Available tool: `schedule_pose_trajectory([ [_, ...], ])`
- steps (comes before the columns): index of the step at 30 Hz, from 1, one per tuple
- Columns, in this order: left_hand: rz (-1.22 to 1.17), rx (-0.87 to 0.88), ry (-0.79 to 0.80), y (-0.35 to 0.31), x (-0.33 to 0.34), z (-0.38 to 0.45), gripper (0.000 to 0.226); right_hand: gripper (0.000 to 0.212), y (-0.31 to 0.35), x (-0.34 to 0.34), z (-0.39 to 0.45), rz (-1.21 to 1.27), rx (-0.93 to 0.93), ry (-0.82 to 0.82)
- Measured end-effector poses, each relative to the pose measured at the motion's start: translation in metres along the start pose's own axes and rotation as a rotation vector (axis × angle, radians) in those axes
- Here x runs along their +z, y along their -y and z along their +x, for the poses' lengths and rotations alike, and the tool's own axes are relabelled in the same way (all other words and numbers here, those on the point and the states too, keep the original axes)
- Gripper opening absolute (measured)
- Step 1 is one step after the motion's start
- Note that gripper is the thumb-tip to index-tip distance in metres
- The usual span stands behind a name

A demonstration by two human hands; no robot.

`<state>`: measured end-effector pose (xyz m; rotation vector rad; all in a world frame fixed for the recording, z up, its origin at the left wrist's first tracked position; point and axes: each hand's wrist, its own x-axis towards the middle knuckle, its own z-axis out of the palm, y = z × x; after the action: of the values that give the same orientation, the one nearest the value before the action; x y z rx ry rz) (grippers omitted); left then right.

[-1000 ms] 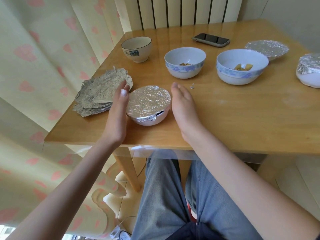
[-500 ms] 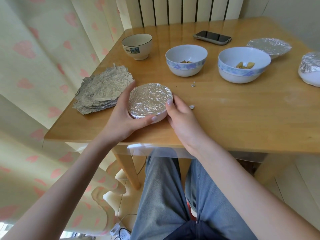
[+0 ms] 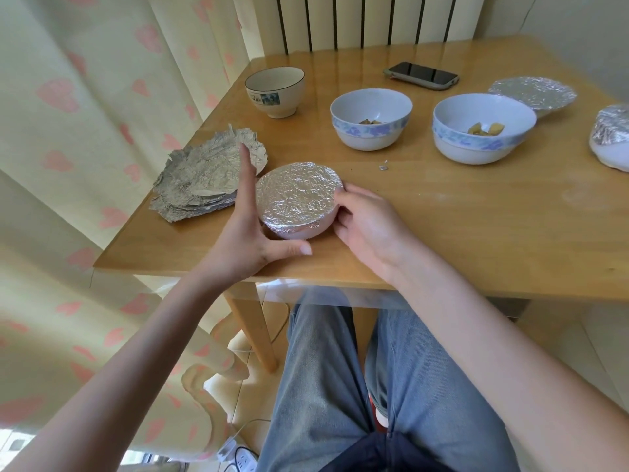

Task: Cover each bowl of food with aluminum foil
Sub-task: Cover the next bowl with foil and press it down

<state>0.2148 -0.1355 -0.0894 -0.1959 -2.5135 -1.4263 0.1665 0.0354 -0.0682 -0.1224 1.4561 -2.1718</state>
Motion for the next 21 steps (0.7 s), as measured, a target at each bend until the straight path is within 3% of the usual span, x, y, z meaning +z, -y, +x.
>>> schedule_pose_trajectory([
  [5,-0.307,-0.124,0.08,0.007,-0.017,-0.008,0.154,0.048,0.0,-0.005,-0.022,0.049,0.016,-0.142],
  [8,-0.355,-0.148,0.101,0.011,-0.016,-0.011,0.146,0.052,-0.007,0.002,-0.032,0.151,0.038,-0.126],
  [14,-0.569,-0.235,0.02,0.01,-0.002,-0.009,0.135,0.049,0.014,0.002,-0.005,0.113,0.034,-0.171],
  [16,-0.598,-0.274,-0.099,0.007,0.0,-0.008,0.115,0.053,0.023,-0.007,0.008,0.109,0.042,-0.215],
  [18,-0.525,-0.304,-0.234,0.004,-0.002,-0.004,0.082,0.055,0.024,-0.01,0.007,0.003,0.016,-0.308],
  [21,-0.16,-0.174,-0.297,-0.001,-0.017,0.005,0.073,0.047,0.005,-0.004,-0.02,-0.18,-0.127,-0.442],
])
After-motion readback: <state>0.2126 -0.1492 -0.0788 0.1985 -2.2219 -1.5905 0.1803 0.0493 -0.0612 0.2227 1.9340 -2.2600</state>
